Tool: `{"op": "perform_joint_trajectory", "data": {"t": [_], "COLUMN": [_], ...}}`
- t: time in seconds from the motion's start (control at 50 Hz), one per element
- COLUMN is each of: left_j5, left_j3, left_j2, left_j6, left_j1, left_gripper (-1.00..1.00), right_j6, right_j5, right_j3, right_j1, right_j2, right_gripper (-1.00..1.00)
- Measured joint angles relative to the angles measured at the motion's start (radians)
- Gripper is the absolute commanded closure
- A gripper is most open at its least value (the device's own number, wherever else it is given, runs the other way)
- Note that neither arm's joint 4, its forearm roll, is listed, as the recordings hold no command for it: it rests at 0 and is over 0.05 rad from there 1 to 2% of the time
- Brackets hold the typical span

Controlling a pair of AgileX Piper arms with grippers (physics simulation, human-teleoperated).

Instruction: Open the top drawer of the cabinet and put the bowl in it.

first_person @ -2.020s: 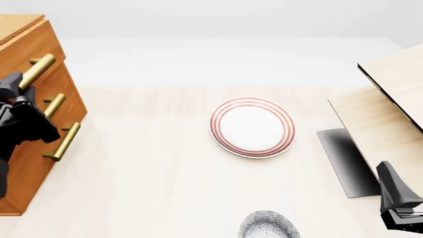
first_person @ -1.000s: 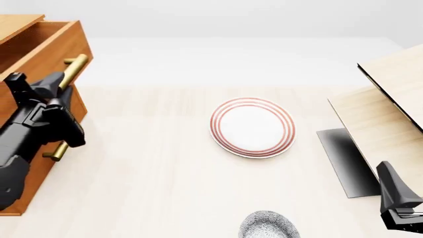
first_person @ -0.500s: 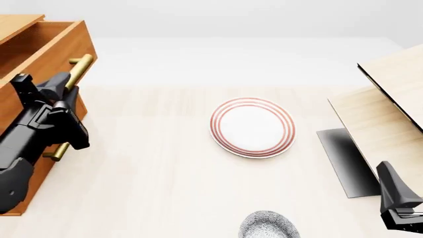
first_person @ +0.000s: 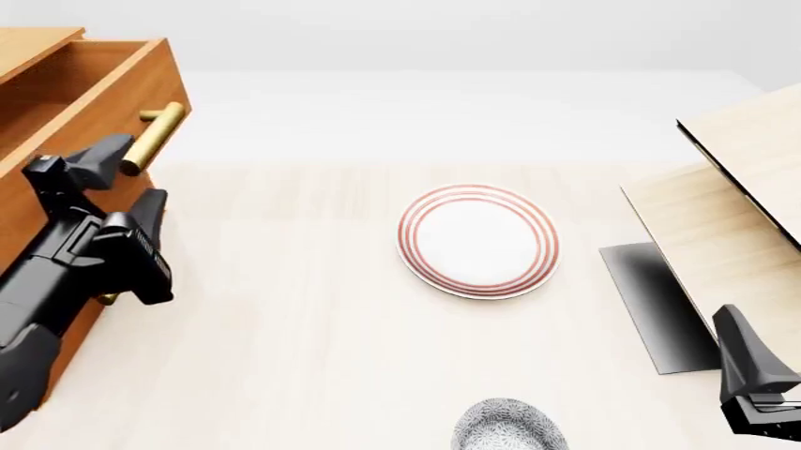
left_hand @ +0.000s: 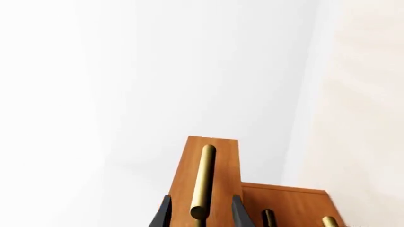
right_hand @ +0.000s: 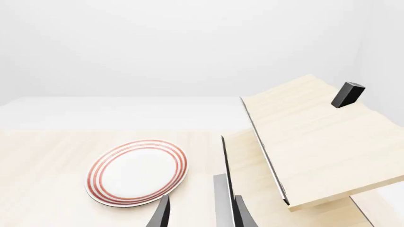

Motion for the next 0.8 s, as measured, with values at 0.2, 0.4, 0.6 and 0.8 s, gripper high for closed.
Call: {"op": "perform_joint_trajectory", "data": {"t": [0.2, 0.4, 0.6, 0.8], "left_j5": [0.004, 0.015, 0.043, 0.179], "left_j3": [0.051, 0.084, 0.103, 0.069], "left_j2": [-0.050, -0.103, -0.164, -0.261], "left_j6": [0.016, 0.029, 0.028, -0.043], "left_j1": [-0.035, -0.066, -0.086, -0.097], "left_gripper": [-1.00, -1.00, -1.00, -1.00], "right_j6": [0.000, 0.000, 0.000, 0.000], "right_j5": [0.000, 0.000, 0.000, 0.000], "right_j3": [0.000, 0.000, 0.000, 0.000], "right_j1": [0.000, 0.000, 0.000, 0.000], "right_j2": [0.000, 0.000, 0.000, 0.000], "right_gripper": [-1.00, -1.00, -1.00, -1.00]}}
